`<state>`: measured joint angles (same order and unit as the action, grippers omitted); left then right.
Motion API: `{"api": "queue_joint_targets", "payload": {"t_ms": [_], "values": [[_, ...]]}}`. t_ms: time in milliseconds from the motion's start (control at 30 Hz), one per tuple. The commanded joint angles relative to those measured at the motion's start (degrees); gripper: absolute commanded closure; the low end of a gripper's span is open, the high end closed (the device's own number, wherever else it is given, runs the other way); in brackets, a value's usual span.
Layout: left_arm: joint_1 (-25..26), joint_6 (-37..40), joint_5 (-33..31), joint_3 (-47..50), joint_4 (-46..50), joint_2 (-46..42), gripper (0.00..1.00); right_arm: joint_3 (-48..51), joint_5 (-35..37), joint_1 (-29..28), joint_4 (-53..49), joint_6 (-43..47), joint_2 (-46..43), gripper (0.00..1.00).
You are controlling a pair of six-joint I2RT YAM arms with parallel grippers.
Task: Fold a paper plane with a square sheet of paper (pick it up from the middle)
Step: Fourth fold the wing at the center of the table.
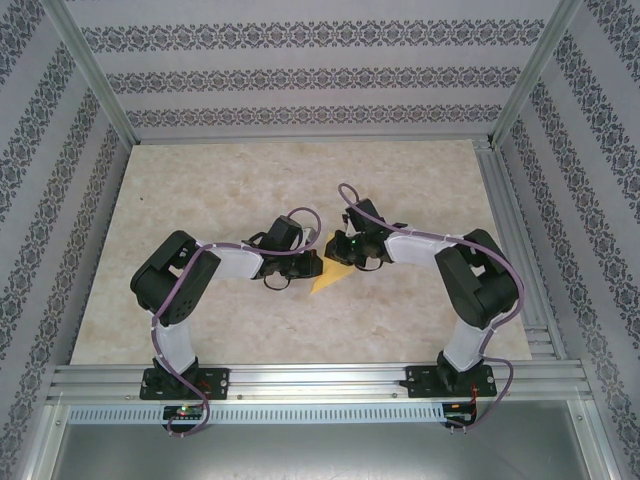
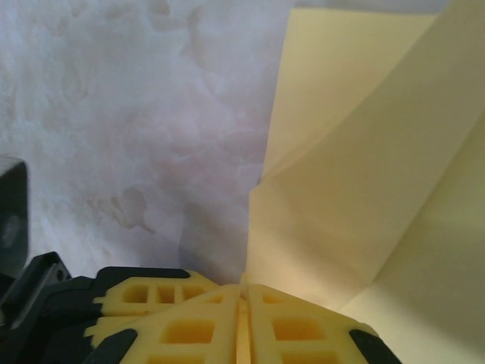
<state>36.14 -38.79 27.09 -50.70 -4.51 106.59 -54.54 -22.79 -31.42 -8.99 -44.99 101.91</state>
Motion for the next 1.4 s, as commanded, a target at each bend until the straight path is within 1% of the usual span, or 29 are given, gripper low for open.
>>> {"api": "queue_joint_targets", "payload": {"t_ms": [0, 267, 367, 467, 567, 767, 833, 1000, 1133, 1367], "values": [[0.6, 1.6, -0.1, -0.3, 3.5, 2.6, 0.91, -1.1, -1.2, -0.1, 0.7, 0.9, 1.6, 0.88], [0.6, 1.4, 0.0, -0.4, 3.9, 2.1, 0.91, 2.0, -0.1, 0.6, 1.2, -0.1, 4.0, 0.90], [0.6, 0.9, 0.4, -0.8, 3.8, 1.2, 0.89, 3.5, 1.1, 1.1, 1.1, -0.1, 4.2, 0.90], [0.6, -0.7, 1.2, -0.7, 2.5, -0.9, 0.85, 4.4, 2.2, 1.5, 0.9, -0.2, 4.2, 0.90], [0.5, -2.5, 0.2, 0.0, 1.0, -4.2, 0.81, 4.8, 2.8, 1.9, 0.7, -0.4, 4.2, 0.90], [0.3, -5.3, -1.6, 2.9, -2.0, -8.6, 0.81, 4.8, 3.5, 2.0, 0.7, -0.6, 4.0, 0.90], [0.4, -6.4, -0.9, 3.9, -3.1, -9.2, 0.80, 4.8, 3.4, 2.0, 0.7, -0.7, 4.1, 0.90], [1.4, -7.6, 1.9, 4.2, -4.3, -8.0, 0.78, 5.1, 3.5, 2.0, 1.3, -1.6, 4.2, 0.90], [2.2, -7.9, 2.7, 3.8, -4.5, -6.7, 0.77, 5.2, 3.3, 2.0, 2.1, -2.0, 4.3, 0.90], [3.1, -8.1, 4.2, 1.9, -4.8, -3.9, 0.79, 5.3, 3.4, 2.0, 2.1, -2.4, 4.4, 0.91]]}}
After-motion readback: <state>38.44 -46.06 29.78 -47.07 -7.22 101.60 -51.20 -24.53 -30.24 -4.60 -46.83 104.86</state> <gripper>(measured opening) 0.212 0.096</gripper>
